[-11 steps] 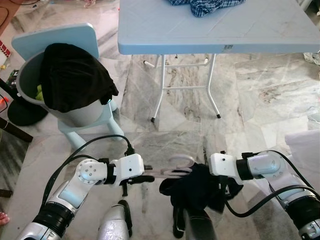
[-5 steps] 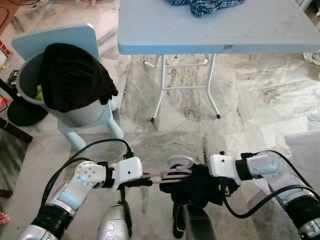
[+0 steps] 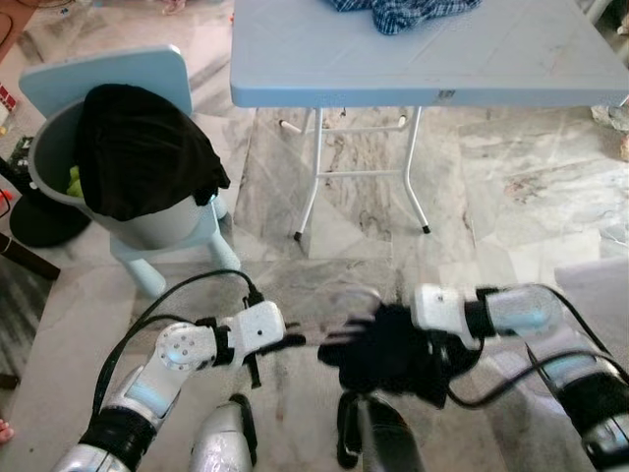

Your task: Hang hanger

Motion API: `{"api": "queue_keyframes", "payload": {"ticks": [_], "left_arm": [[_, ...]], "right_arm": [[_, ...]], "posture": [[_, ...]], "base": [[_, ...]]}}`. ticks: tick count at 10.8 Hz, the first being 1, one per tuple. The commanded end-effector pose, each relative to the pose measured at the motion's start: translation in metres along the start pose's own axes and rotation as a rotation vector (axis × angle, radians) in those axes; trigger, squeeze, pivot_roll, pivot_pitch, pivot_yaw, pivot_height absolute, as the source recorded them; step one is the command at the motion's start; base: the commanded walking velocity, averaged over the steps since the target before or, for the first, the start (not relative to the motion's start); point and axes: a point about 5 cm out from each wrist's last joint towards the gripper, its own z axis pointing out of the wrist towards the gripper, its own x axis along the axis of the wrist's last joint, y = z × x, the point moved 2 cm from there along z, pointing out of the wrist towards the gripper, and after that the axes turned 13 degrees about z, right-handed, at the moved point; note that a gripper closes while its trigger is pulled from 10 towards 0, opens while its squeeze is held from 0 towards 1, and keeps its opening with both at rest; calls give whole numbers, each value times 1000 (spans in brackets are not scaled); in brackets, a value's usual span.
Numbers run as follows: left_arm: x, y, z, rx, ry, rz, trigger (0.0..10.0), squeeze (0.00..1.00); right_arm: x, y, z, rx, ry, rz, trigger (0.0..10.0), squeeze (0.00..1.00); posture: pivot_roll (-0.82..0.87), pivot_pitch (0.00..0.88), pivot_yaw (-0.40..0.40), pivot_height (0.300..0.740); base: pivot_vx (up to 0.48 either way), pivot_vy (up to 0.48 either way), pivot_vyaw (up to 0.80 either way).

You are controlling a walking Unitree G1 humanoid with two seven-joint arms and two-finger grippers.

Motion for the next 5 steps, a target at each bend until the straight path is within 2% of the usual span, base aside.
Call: {"api": "queue_keyframes", "payload": {"ticks": [1, 2, 5], "left_arm": [[0, -9, -2, 95, 8, 11, 0, 0], [3, -15, -2, 157, 27, 11, 0, 0], [2, -10, 3, 178, 35, 24, 0, 0]], "right_arm": [[1, -1, 0, -3, 21, 0, 10000, 1000], [2, 4, 0, -36, 15, -34, 10000, 1000], [17, 32, -13, -212, 78, -64, 10000, 1000]], "posture": [[-21, 205, -60, 740], [-24, 205, -51, 740], [-30, 208, -47, 740]], "base": [[0, 0, 0], [0, 0, 0], [0, 0, 0]]}}
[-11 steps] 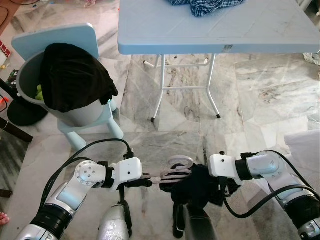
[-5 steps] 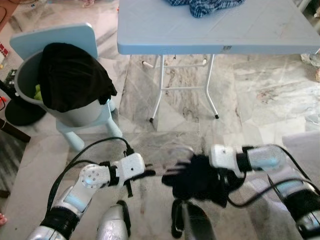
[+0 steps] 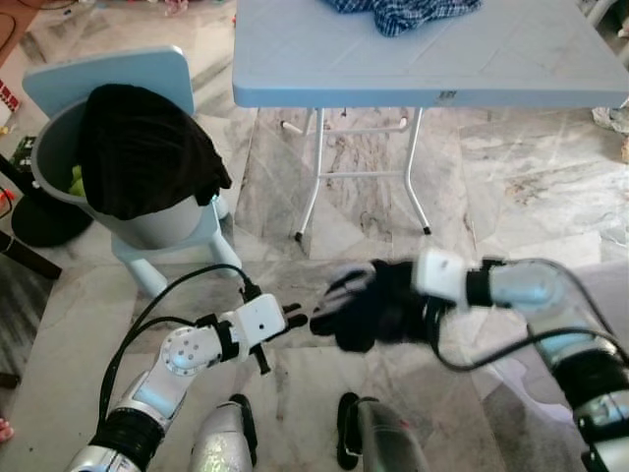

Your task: Hang hanger

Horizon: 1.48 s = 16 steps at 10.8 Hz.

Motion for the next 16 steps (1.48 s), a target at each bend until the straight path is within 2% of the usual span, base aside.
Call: {"api": "queue_keyframes", "payload": {"ticks": [1, 3, 4, 5, 6, 7, 9, 10, 11, 12, 13, 14, 16], "left_arm": [[5, -4, 1, 43, 27, 25, 0, 0], [7, -12, 2, 86, 32, 35, 0, 0], [7, -18, 1, 116, 28, 44, 0, 0], [5, -22, 0, 146, 19, 48, 0, 0], [4, -22, -1, 158, 12, 45, 0, 0], [2, -23, -1, 167, 0, 47, 0, 0], [5, -33, -3, 241, 18, 30, 0, 0], [6, -34, -3, 235, 21, 33, 0, 0], [6, -34, -3, 228, 25, 31, 0, 0], [9, -32, -1, 216, 40, 29, 0, 0], [15, -27, 2, 184, 72, 14, 0, 0], [18, -20, 4, 148, 92, -5, 0, 0], [20, -13, 4, 120, 101, -12, 0, 0]], "right_arm": [[-4, 3, -3, -40, 0, 7, 10000, 1000], [-7, 1, -2, -60, 8, 15, 10000, 1000], [-6, 6, -3, -108, 21, 12, 10000, 1000], [-4, 12, -4, -173, 30, -5, 10000, 1000], [1, 28, -9, -332, 83, 5, 10000, 1000], [1, 30, -12, -374, 100, 26, 10000, 1000], [-22, 14, -19, -360, 49, 113, 10000, 1000], [-37, -4, -21, -276, -5, 166, 10000, 729], [-45, -18, -21, -202, -41, 200, 10000, 0], [-53, -28, -16, -184, -68, 246, 10000, 0], [-52, -28, -4, -228, -27, 319, 10000, 0], [-49, -19, 6, -347, 16, 385, 10000, 0], [-53, -11, 12, -525, 45, 473, 10000, 0]], "posture": [[-30, 211, -46, 740], [-28, 213, -41, 740], [-28, 215, -40, 740], [-27, 217, -40, 740], [-28, 223, -37, 740], [-28, 225, -36, 740], [-24, 232, -33, 740], [-26, 234, -33, 740], [-28, 235, -32, 740], [-30, 236, -31, 740], [-26, 236, -31, 740], [-24, 236, -32, 740], [-19, 236, -33, 740]], "base": [[0, 0, 0], [0, 0, 0], [0, 0, 0], [0, 0, 0], [0, 0, 0], [0, 0, 0], [0, 0, 0], [0, 0, 0], [0, 0, 0], [0, 0, 0], [0, 0, 0], [0, 0, 0], [0, 0, 0]]}}
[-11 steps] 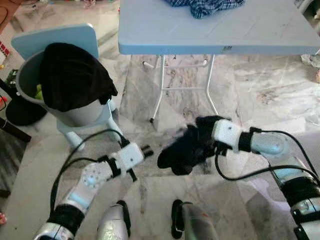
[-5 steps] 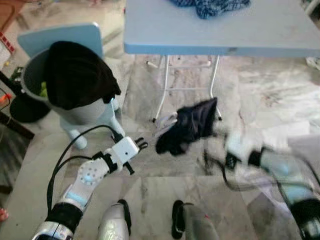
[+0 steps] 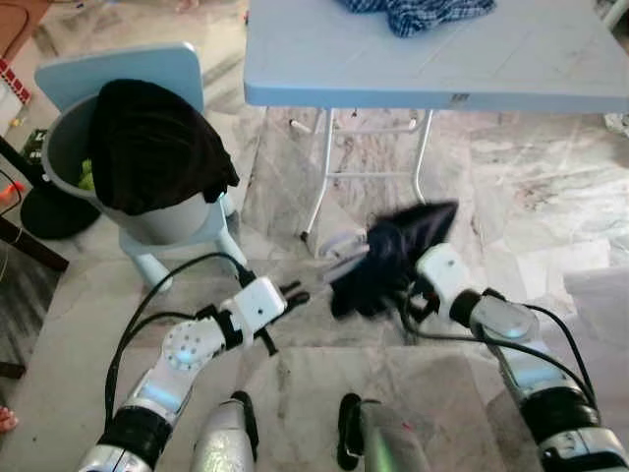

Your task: Hang hanger

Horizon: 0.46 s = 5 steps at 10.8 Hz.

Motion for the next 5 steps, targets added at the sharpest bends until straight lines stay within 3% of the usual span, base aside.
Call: {"api": "queue_keyframes", "payload": {"ticks": [1, 5], "left_arm": [[7, 2, 1, -8, 34, 8, 0, 0], [8, 0, 3, -23, 37, 10, 0, 0]], "right_arm": [[-11, 5, -7, -44, -17, 65, 0, 0], [-8, 23, -15, -95, -10, 107, 0, 0]], "posture": [[-18, 236, -31, 740], [-24, 230, -27, 740]], "base": [[0, 0, 0], [0, 0, 0]]}}
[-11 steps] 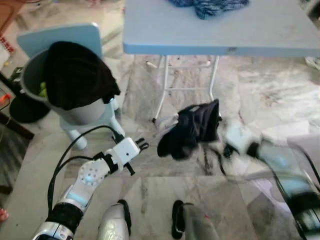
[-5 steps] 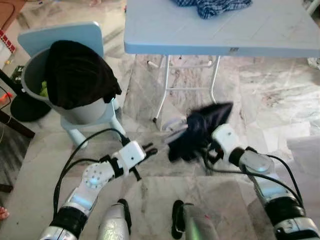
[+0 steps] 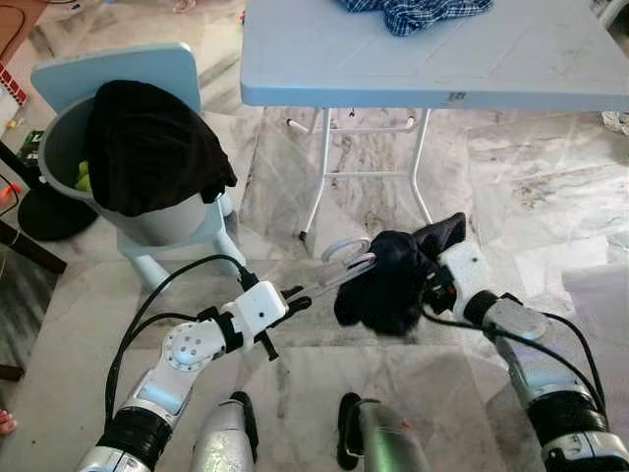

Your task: Hang hanger

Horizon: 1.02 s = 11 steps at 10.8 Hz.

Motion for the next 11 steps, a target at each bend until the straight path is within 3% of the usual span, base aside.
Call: {"api": "queue_keyframes", "payload": {"ticks": [1, 4, 6, 9, 11], "left_arm": [[7, -1, 2, 0, 32, 7, 0, 0], [6, 1, 0, -11, 29, -1, 0, 0], [6, 6, 0, -43, 37, -13, 0, 0], [8, 9, 3, -67, 44, -1, 0, 0], [5, 13, 1, -71, 35, -5, 0, 0]], "right_arm": [[-2, 6, -3, -23, -6, 22, 0, 0], [-4, -3, -1, 12, 7, 75, 0, 0], [6, -11, 0, 69, 67, 153, 0, 0], [6, -10, 1, 47, 65, 149, 0, 0], [24, -5, 7, -1, 133, 192, 0, 0]], "posture": [[-24, 230, -27, 740], [-20, 233, -24, 740], [-28, 231, -18, 740], [-26, 230, -23, 740], [-23, 229, -21, 740]], "base": [[0, 0, 0], [0, 0, 0], [0, 0, 0], [0, 0, 0], [0, 0, 0]]}}
